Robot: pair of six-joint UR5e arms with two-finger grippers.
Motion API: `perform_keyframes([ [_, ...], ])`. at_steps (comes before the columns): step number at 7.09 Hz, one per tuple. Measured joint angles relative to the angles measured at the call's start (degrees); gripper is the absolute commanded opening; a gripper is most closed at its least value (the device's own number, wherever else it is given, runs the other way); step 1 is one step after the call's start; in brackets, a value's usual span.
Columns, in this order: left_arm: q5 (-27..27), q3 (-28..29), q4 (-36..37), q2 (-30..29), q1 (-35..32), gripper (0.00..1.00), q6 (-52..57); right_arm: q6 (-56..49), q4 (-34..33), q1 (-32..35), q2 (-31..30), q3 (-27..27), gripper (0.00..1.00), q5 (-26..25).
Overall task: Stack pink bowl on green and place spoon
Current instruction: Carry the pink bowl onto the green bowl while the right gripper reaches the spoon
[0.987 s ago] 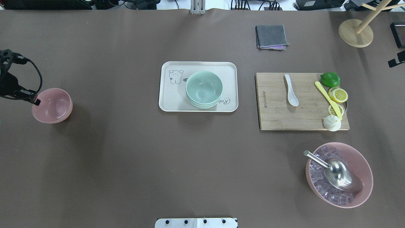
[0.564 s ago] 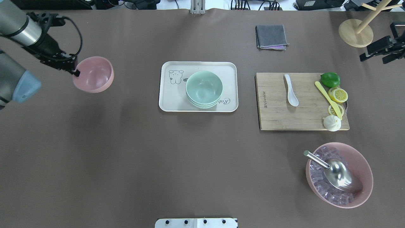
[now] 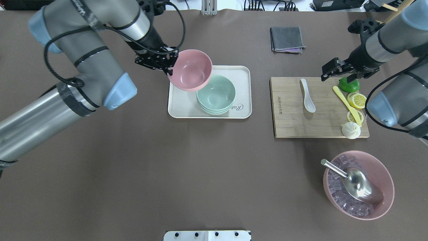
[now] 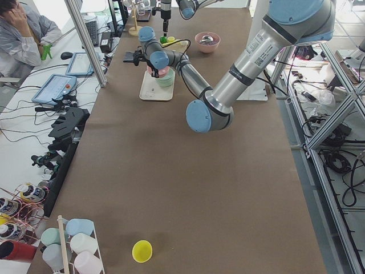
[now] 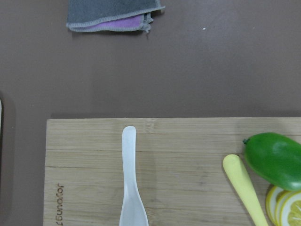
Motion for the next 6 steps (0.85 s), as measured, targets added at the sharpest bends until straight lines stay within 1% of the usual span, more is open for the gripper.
perform_keyframes([
  [1, 2.5, 1.6, -0.9, -2.1, 2.2, 0.00, -0.8, 0.7, 0.0, -1.8, 1.0, -1.2, 0.99, -1.6],
  [3, 6.6, 4.3, -5.8, -3.2, 5.2, 0.00, -1.3, 1.4, -0.1, -3.6, 2.0, -2.8, 0.99, -2.9],
  [4, 8.2, 5.1, -7.7, -3.2, 6.1, 0.20, -1.3, 1.8, 0.0, -4.1, 2.4, -3.3, 0.99, -3.2],
  [5, 9.0, 5.4, -8.5, -3.2, 6.4, 0.87, -1.3, 2.3, 0.0, -4.5, 2.7, -3.7, 0.99, -3.7],
  [6, 9.3, 5.4, -9.0, -3.0, 6.5, 0.97, -1.3, 2.8, -0.1, -4.9, 3.2, -4.5, 0.99, -4.2],
])
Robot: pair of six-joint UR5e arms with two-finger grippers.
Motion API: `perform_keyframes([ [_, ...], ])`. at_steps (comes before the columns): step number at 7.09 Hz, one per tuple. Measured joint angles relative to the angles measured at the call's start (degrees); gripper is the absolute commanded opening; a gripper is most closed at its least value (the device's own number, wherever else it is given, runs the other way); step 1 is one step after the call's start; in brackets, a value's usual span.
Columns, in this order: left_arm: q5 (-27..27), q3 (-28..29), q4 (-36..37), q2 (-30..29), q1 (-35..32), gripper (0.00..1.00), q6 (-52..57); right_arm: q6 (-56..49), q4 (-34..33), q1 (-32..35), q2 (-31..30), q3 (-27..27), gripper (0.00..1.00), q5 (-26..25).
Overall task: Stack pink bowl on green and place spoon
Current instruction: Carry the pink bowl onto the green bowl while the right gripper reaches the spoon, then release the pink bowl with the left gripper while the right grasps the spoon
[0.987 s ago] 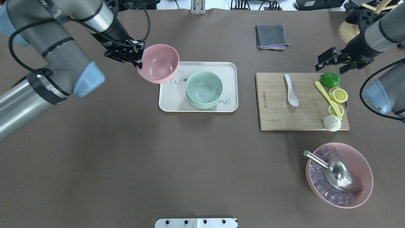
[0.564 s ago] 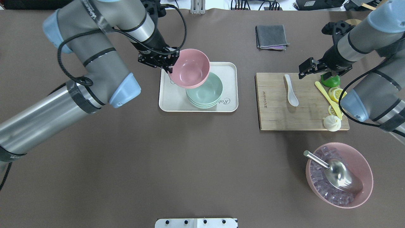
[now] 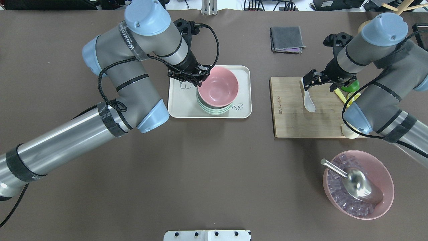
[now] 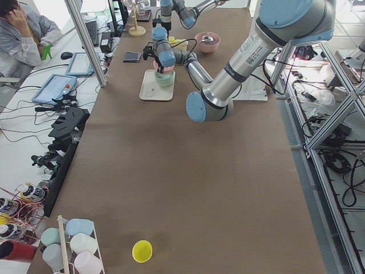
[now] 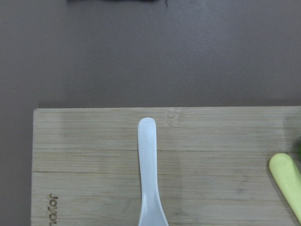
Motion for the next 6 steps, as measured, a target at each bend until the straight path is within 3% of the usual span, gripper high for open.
perform_keyframes([
  [2, 0.1, -0.2, -2.7, 1.6, 0.0, 0.97, 0.2, 1.6, 0.1, -0.9, 2.8, -4.1, 0.93, -1.0],
  [3, 0.1, -0.3, -3.9, 2.3, -0.1, 0.97, 0.2, 2.2, 0.9, -1.2, 3.9, -6.4, 0.76, -1.7],
  [4, 0.1, -0.3, -4.5, 2.6, -0.2, 0.97, 0.2, 2.6, 2.8, -1.4, 4.4, -8.5, 0.13, -2.1],
  [5, 0.1, -0.4, -4.7, 2.7, -0.2, 0.97, 0.2, 3.8, 4.5, -1.4, 4.7, -9.7, 0.00, -2.2],
  [6, 0.1, -0.5, -4.7, 2.7, -0.3, 0.97, 0.2, 5.3, 5.4, -1.5, 5.1, -10.1, 0.00, -2.1],
])
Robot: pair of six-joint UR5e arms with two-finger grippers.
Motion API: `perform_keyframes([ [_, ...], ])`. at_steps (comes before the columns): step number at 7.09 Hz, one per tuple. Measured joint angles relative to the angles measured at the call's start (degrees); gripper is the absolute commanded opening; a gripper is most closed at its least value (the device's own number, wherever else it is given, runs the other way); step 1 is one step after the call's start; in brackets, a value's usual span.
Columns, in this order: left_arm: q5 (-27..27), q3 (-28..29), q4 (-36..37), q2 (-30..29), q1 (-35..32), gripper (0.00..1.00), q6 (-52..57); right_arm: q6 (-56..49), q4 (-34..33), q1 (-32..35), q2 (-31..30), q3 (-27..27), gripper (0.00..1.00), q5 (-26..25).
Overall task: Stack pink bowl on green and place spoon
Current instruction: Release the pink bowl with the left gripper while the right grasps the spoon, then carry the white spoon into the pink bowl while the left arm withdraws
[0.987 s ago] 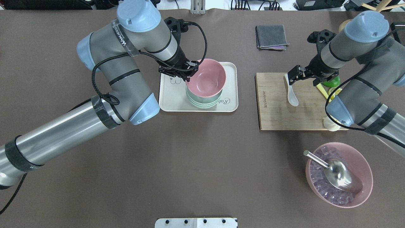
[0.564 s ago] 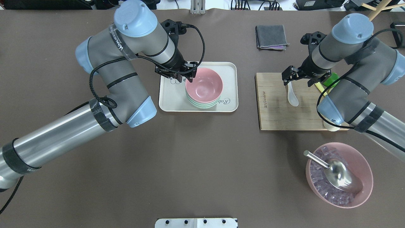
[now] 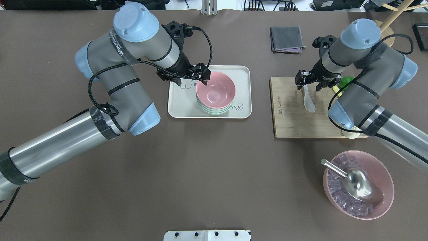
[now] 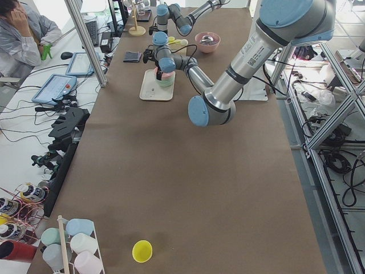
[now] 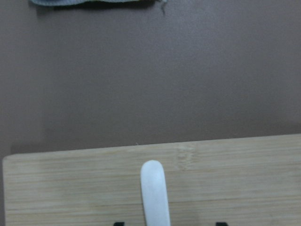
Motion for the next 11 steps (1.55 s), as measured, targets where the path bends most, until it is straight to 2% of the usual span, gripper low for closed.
perform_keyframes([
  [4, -0.2, -0.9, -0.1, 1.1, -1.7, 0.97, 0.7, 1.3, 0.0, -0.9, 1.6, 1.0, 0.00, 0.5],
  [5, -2.0, -3.8, -0.1, 4.8, -4.4, 0.97, 3.5, 3.6, -0.6, -0.8, 3.9, 1.5, 0.00, 0.6],
  [6, -6.5, -7.3, -0.1, 10.7, -8.8, 0.97, 10.1, 9.2, -1.6, -1.1, 8.2, 1.3, 0.00, 0.5],
  [8, -14.0, -9.3, 0.1, 18.9, -16.8, 0.97, 23.3, 22.0, -3.0, -4.9, 16.5, 0.3, 0.00, -2.6],
  [9, -15.1, -8.8, 0.2, 20.4, -18.8, 0.97, 26.6, 26.2, -3.2, -7.0, 19.3, -0.1, 0.33, -5.3],
  [10, -15.6, -8.2, 0.1, 21.1, -19.6, 0.97, 28.0, 28.5, -3.2, -8.5, 21.1, -0.5, 0.99, -7.0],
  [11, -15.7, -7.9, 0.0, 21.3, -19.9, 0.97, 28.3, 29.4, -3.2, -9.1, 21.6, -0.4, 1.00, -7.6],
])
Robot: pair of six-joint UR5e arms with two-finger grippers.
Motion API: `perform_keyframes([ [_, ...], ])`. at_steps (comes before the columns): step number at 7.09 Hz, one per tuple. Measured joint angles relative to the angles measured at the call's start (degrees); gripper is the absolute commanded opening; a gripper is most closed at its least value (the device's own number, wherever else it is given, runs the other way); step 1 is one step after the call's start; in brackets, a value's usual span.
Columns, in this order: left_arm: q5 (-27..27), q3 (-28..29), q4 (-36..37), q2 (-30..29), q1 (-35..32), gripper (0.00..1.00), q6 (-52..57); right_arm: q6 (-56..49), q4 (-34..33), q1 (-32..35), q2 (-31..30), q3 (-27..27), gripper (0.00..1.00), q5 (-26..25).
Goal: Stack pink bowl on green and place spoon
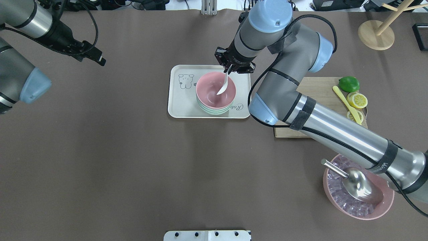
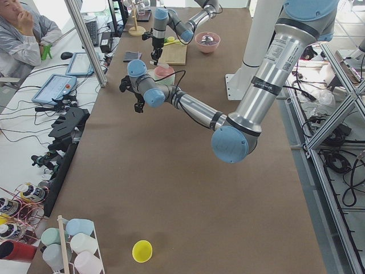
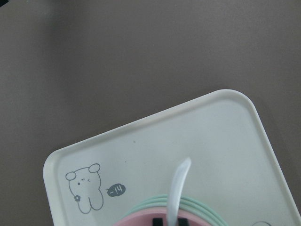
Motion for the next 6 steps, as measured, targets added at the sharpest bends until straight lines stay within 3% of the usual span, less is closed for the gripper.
perform_keyframes([
  [2, 0.3, 0.8, -0.1, 0.6, -0.5, 0.97, 0.4, -3.2, 0.0, 3.1, -5.2, 3.9, 1.00, 2.3],
  [3, 0.5, 2.4, 0.2, 0.9, -2.4, 0.97, 2.4, -10.7, 0.0, 8.2, -11.6, 7.1, 1.00, 7.0],
  [4, 0.7, 5.1, 0.5, 1.5, -5.8, 0.97, 8.0, -22.4, 0.0, 15.0, -18.3, 8.5, 1.00, 12.7],
  [6, 0.7, 11.2, 0.7, 3.4, -13.4, 0.98, 22.0, -51.6, -0.1, 30.9, -26.9, 2.4, 1.00, 22.1],
])
